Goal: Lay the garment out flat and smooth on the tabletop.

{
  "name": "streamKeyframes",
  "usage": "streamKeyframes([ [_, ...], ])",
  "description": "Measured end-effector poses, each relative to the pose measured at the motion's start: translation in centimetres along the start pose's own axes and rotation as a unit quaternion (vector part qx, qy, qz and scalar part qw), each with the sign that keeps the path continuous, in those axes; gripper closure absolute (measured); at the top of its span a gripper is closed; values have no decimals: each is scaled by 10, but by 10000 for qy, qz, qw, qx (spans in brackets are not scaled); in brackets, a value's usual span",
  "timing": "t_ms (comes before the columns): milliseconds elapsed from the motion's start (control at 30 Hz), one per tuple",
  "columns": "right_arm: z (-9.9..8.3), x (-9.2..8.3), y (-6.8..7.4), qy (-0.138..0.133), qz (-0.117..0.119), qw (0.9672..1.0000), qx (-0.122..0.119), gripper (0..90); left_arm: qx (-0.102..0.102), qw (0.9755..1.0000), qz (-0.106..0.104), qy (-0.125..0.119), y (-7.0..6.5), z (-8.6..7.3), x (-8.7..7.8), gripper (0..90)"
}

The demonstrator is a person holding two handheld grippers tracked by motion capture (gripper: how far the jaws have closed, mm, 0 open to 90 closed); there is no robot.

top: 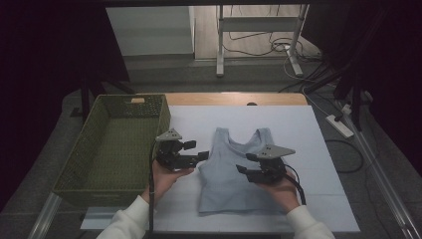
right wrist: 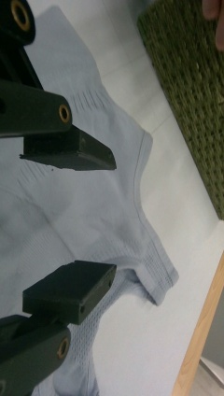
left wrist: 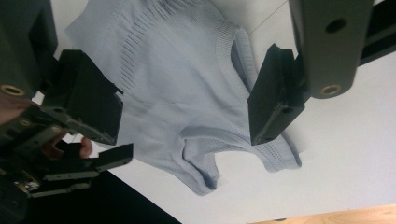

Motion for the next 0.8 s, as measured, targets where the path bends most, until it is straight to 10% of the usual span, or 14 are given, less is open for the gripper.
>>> streamKeyframes([
  [800, -7, 6, 42, 164, 497, 9972, -541, 398, -17, 10000, 7, 10, 2, 0, 0, 270],
])
Point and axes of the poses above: each handheld gripper's, and its own axes: x roughly forward along the jaws, z roughly out of its top, y roughly to its left, the point moved 2 cm from there along x, roughly forward along the jaws, and after that the axes turned 6 degrees about x, right-handed, at the moved point
